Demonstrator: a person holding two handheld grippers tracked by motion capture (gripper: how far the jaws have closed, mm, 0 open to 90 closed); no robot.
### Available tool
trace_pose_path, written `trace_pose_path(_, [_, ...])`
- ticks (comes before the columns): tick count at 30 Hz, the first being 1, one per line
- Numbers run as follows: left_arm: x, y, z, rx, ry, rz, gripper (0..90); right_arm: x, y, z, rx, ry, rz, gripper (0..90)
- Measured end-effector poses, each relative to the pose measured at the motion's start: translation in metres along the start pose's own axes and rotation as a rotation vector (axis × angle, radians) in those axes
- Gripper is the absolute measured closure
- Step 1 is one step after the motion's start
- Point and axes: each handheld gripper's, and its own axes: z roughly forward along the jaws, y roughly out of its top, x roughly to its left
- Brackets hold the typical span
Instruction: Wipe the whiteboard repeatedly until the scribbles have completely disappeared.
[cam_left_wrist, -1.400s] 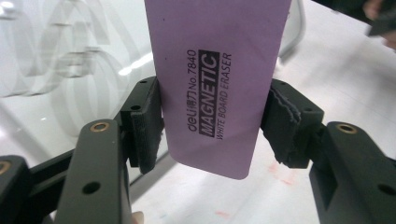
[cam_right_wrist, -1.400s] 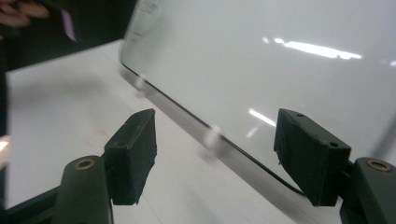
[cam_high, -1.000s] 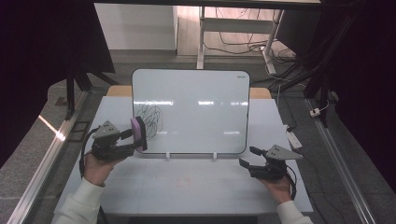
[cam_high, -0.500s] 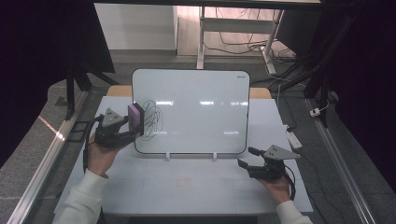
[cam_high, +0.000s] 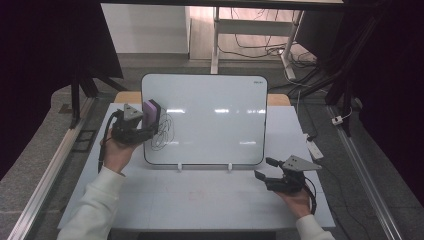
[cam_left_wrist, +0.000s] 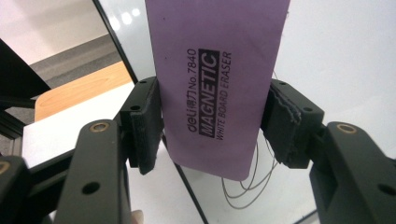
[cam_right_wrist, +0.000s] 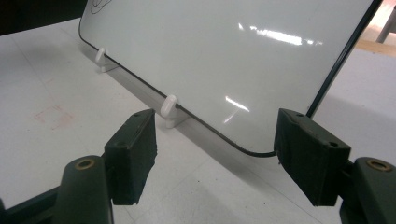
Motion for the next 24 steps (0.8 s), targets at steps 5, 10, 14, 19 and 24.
trace_pose_path(5, [-0.002,0.001,0.003,-0.005,0.004,0.006,41.3,0.0,0.0,0.0,0.005,-0.002,-0.004,29.5])
trace_pose_path(10, [-0.006,0.001,0.008,-0.007,-0.017,0.007,41.3,0.0,0.0,0.001,0.002,-0.004,-0.003,29.5])
trace_pose_path(14, [-0.016,0.002,0.016,0.0,-0.038,0.021,41.4,0.001,0.0,0.001,0.003,-0.003,-0.007,29.5])
trace_pose_path(19, [-0.018,0.005,0.018,0.001,-0.02,0.038,41.4,0.001,0.0,0.0,-0.001,-0.003,-0.004,29.5])
trace_pose_path(24, [-0.004,0.011,0.013,-0.024,0.037,0.004,41.4,0.001,0.0,0.0,-0.001,-0.004,-0.003,29.5])
